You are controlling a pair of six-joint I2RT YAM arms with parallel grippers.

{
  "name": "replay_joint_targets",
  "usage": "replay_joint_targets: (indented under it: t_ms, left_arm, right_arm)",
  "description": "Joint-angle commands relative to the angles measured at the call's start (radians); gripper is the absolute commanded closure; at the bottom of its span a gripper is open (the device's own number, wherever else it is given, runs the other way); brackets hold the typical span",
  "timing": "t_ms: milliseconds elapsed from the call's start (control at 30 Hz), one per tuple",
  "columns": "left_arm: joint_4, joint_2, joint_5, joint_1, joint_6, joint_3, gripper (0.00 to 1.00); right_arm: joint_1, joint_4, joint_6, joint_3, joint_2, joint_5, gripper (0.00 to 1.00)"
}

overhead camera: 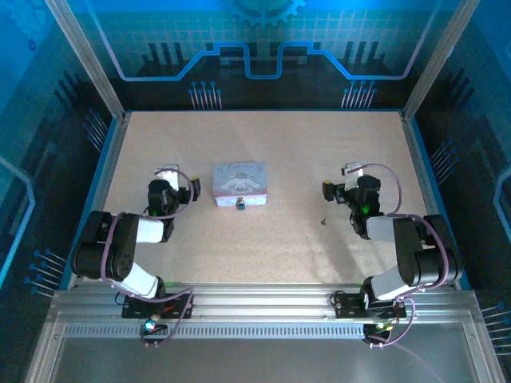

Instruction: Unlock the padlock with the key

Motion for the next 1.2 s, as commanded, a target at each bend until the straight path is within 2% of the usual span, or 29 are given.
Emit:
replay_joint_targets:
  t_ms: [0,800,867,1067,1167]
  left_arm:
    - [0.04,0.003,0.028,0.009,-0.002,0.011,0.01]
    - [0.044,0.001,0.019,0.009,-0.005,0.009,0.01]
    - [0.03,-0.029,-0.003,0.009,-0.015,0.004,0.01]
    - [-0.231,-0.219,-0.019,0.007,-0.02,0.065,0.01]
    - [-0.366,-0.309,0.0,0.007,-0.078,0.115,0.01]
  right_arm:
    - [-0.009,0.029,0.003,0.016,0.006,-0.014,0.0]
    - [-0.012,0.032,0.005,0.014,0.004,-0.02,0.0]
    - [-0.012,-0.025,0.018,0.035,-0.016,0.013,0.0]
    - [-0.016,-0.266,0.051,0.102,-0.157,0.035,0.0]
    - [-0.009,-0.415,0.064,0.135,-0.239,0.047,0.0]
